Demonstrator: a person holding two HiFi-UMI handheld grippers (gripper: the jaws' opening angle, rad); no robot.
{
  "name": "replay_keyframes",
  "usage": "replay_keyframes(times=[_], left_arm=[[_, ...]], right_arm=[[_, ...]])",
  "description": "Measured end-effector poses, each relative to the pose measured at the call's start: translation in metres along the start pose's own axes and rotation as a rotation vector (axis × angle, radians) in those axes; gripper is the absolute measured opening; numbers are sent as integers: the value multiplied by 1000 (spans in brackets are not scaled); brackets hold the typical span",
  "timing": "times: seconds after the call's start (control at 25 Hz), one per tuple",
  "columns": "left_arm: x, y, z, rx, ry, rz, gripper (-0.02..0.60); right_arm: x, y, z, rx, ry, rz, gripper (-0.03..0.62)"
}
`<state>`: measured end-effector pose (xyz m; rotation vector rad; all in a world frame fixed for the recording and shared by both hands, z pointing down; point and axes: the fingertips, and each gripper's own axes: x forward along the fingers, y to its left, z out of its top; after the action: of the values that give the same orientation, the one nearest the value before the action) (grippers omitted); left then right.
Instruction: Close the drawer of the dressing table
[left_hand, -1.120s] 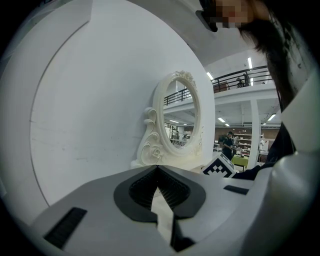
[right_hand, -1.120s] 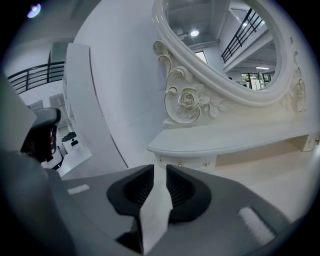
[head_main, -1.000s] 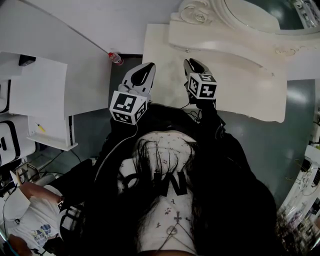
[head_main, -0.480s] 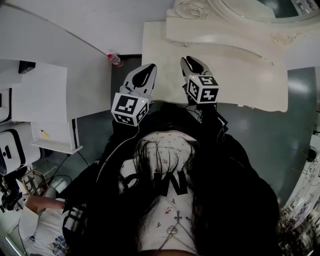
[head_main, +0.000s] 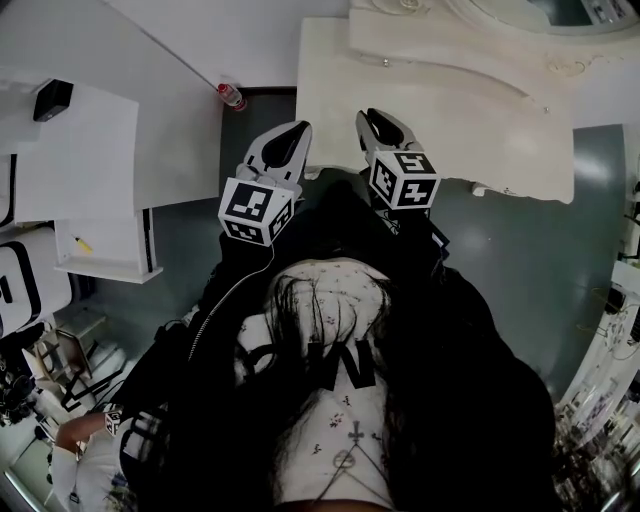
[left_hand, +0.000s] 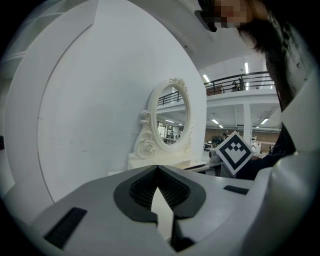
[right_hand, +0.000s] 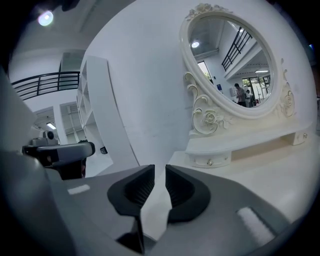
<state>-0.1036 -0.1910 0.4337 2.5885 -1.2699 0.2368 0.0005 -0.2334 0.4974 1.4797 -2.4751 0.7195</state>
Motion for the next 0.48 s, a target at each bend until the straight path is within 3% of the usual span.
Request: replay_keyframes(times=[0.48], left_arm=[[-72,-30,-38,-10,36,-103,0]], right_arm=[[-68,68,-40,28,-21,-57,71]])
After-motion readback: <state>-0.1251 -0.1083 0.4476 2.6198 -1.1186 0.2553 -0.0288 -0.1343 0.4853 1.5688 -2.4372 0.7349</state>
